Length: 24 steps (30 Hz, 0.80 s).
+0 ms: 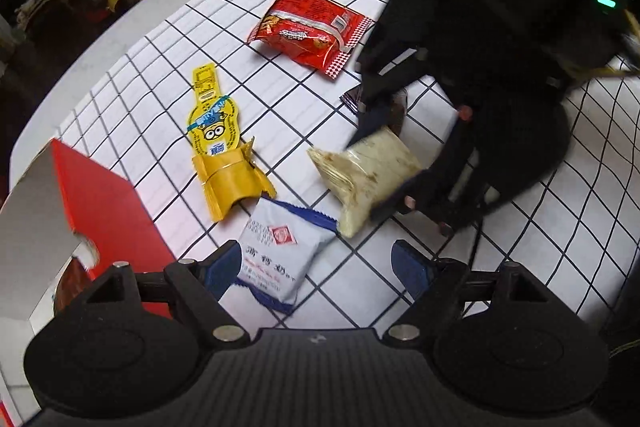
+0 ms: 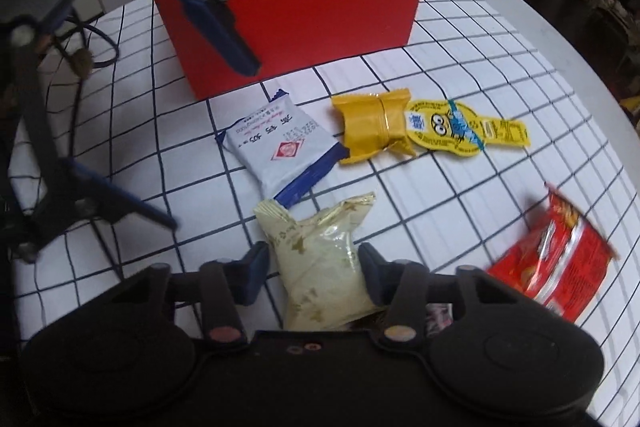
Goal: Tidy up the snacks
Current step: 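Grasp the cream bread bag with the right tool while the left tool grasps the white milk packet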
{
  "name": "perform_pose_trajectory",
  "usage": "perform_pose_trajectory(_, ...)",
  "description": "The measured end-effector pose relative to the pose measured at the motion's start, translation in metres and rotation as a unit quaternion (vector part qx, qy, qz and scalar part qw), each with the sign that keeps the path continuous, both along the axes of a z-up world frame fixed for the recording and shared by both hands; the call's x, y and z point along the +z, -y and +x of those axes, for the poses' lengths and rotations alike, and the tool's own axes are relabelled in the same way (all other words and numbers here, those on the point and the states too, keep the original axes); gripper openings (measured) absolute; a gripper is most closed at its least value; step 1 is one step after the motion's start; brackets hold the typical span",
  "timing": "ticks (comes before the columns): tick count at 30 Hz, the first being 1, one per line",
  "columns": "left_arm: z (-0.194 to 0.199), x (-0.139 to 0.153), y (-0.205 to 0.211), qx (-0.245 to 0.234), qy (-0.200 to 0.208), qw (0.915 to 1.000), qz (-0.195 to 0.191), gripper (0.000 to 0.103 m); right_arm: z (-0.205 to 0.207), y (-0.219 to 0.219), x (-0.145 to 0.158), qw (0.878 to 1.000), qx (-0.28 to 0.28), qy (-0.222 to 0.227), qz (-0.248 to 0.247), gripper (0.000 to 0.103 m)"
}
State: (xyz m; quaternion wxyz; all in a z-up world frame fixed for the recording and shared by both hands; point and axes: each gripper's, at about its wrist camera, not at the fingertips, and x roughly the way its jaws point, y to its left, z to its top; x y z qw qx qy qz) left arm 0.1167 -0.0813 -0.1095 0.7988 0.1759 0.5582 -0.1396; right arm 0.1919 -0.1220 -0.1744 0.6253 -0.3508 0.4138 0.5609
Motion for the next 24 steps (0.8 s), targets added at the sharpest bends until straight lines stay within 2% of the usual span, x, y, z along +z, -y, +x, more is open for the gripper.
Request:
perform_pose_trajectory(3,0.012,-0.006,-0.002,-0.001,-0.013,0.9999,0.0,0.082,-0.003,0.012,0.001,0.999,-0.025,-0.014,0.015,0.035)
perform_pose_trajectory(6,0.024,-0.012,-0.007,0.005,-0.035,0.9993,-0.013,0.082,-0.004,0.025,0.002,0.997,-0.061,-0.03,0.031,0.032)
perform_pose_trajectory(11,0.042,-0.023,-0.013,0.01,-0.076,0.9963,-0.04,0.082,-0.014,0.045,0.012,0.991,-0.115,-0.041,0.054,0.032)
perform_pose_trajectory(15,0.056,-0.038,-0.022,0.021,-0.116,0.9919,-0.047,0.082,-0.024,0.057,0.024,0.987,-0.144,-0.037,0.065,0.032)
perform_pose_trajectory(24,0.063,-0.051,-0.026,0.028,-0.137,0.9896,-0.032,0.082,-0.055,0.08,0.04,0.975,-0.183,-0.063,0.108,0.032)
